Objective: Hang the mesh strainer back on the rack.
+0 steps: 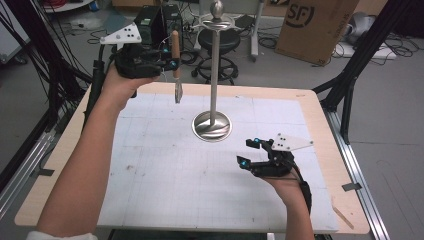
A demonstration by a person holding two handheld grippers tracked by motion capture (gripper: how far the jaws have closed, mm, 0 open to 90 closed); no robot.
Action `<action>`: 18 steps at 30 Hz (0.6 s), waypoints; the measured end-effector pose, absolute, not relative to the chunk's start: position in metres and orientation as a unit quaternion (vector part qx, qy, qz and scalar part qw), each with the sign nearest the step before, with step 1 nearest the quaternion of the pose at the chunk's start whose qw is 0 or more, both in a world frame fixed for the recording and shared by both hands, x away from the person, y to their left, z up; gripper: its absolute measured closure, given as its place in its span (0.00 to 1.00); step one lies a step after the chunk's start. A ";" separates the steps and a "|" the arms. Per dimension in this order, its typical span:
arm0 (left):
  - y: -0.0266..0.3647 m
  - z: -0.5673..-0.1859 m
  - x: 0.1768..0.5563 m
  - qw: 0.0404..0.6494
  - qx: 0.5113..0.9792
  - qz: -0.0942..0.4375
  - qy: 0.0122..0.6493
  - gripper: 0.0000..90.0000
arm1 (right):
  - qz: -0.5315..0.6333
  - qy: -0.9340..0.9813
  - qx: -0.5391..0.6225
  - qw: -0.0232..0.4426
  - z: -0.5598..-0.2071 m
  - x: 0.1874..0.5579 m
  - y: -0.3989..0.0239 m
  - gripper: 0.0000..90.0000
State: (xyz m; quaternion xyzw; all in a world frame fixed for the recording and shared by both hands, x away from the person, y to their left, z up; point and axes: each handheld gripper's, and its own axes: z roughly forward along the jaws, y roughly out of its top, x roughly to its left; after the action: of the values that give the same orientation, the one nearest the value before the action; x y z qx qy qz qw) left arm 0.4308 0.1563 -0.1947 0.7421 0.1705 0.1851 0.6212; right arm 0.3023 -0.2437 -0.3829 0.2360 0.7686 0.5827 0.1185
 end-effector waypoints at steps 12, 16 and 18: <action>0.141 -0.176 0.441 0.603 0.752 0.198 0.178 0.76 | 0.588 0.764 0.236 0.120 -0.382 0.302 -0.246 0.33; 0.134 -0.176 0.444 0.600 0.754 0.199 0.181 0.76 | 0.591 0.763 0.235 0.119 -0.381 0.302 -0.247 0.33; 0.132 -0.176 0.445 0.597 0.756 0.198 0.181 0.76 | 0.592 0.762 0.234 0.119 -0.381 0.301 -0.247 0.33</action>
State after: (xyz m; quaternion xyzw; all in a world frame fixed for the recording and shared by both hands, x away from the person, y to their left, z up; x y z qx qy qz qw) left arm 0.4450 0.1322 -0.1756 0.7559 0.1809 0.1984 0.5971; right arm 0.3014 -0.2467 -0.3811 0.2343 0.7621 0.5918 0.1188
